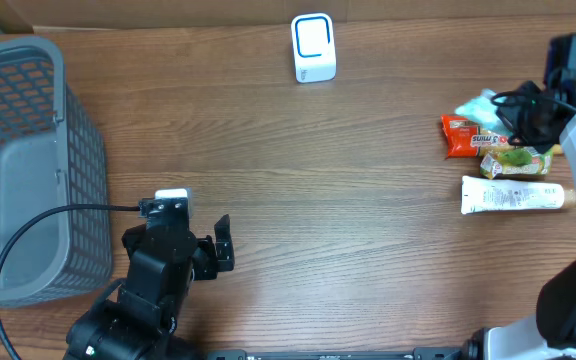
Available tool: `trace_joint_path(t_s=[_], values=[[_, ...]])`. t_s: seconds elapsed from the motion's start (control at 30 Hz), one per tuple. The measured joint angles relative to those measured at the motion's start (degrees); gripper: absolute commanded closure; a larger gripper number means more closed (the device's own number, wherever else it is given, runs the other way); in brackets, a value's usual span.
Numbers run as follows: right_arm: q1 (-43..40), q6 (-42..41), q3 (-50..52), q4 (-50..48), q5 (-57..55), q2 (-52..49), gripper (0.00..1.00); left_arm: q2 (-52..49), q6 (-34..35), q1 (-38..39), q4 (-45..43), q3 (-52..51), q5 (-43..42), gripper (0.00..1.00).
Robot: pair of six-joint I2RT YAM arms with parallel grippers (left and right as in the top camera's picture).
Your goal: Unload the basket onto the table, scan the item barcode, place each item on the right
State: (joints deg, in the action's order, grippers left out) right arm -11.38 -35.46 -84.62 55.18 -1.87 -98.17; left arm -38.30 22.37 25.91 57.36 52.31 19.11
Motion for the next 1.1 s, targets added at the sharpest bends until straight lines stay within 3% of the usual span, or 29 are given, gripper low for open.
trace_joint_path(t_s=[0.07,0.17,0.2,0.37,0.43,0.5,0.67,0.83,1.1], values=[[-1.8,-1.4,2.4,-1.7,-0.5,-1.1,0.82,0.0,0.0,0.0,0.0,0.0,0.0,0.0],[-4.5,-2.4,4.6,-1.9,-0.5,-1.7,0.8,0.0,0.0,0.0,0.0,0.0,0.0,0.0],[-5.2,-2.4,4.6,-1.9,-0.5,-1.7,0.75,0.0,0.0,0.0,0.0,0.0,0.0,0.0],[-8.3,2.6,4.3,-0.4,4.2,-1.7,0.37,0.0,0.0,0.0,0.0,0.0,0.0,0.0],[-8.5,5.7,3.4,1.6,7.4,-1.7,0.13,0.0,0.0,0.0,0.0,0.0,0.0,0.0],[-8.2,9.6,1.8,3.7,10.7,-1.4,0.02,0.0,0.0,0.0,0.0,0.0,0.0,0.01],[-4.7,19.1,-3.6,9.7,19.7,2.8,0.0,0.0,0.0,0.0,0.0,0.0,0.0,0.0],[6.4,29.1,-9.9,17.6,26.9,11.9,0.0,0.0,0.0,0.0,0.0,0.0,0.0,0.01],[21.1,28.6,-10.8,19.4,30.9,20.1,0.0,0.0,0.0,0.0,0.0,0.0,0.0,0.0]])
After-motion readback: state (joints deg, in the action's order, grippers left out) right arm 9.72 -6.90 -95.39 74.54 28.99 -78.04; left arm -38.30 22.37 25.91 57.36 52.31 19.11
